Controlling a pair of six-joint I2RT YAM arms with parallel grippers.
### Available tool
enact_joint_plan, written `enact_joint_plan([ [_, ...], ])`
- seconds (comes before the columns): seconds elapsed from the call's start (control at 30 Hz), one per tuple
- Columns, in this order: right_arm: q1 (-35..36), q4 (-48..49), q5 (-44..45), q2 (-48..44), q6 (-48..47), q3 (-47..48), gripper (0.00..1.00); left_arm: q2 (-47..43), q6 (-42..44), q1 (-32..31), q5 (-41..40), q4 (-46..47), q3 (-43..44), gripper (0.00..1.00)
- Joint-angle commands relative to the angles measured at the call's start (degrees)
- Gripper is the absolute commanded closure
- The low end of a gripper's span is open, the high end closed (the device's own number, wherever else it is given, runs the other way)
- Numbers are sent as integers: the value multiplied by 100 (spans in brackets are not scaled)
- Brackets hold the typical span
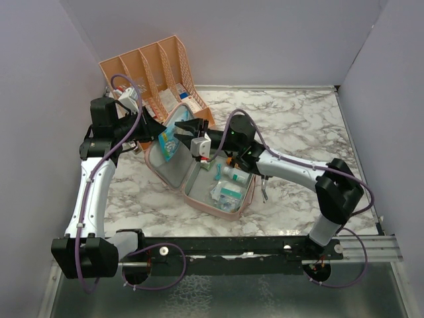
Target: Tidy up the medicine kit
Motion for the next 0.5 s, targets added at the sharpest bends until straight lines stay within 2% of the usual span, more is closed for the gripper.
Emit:
enact_joint_plan([
  [0.0,43,-452,-72,-611,1805,188,60,1,-60,-25,47,-71,170,100],
  [0.17,43,-1340,542,-947,4371,517,60,-17,-30,-29,48,-72,183,100],
  [0.3,43,-2820,1619,-853,6487,1110,60,-25,-18,-27,43,-71,168,100],
  [0.37,38,-3381,1751,-765,7201,1284,62,-47,5,-27,31,-72,142,100],
  [0.47,63,-3389,1607,-753,7850,1089,68,-66,52,-27,0,-75,105,100],
])
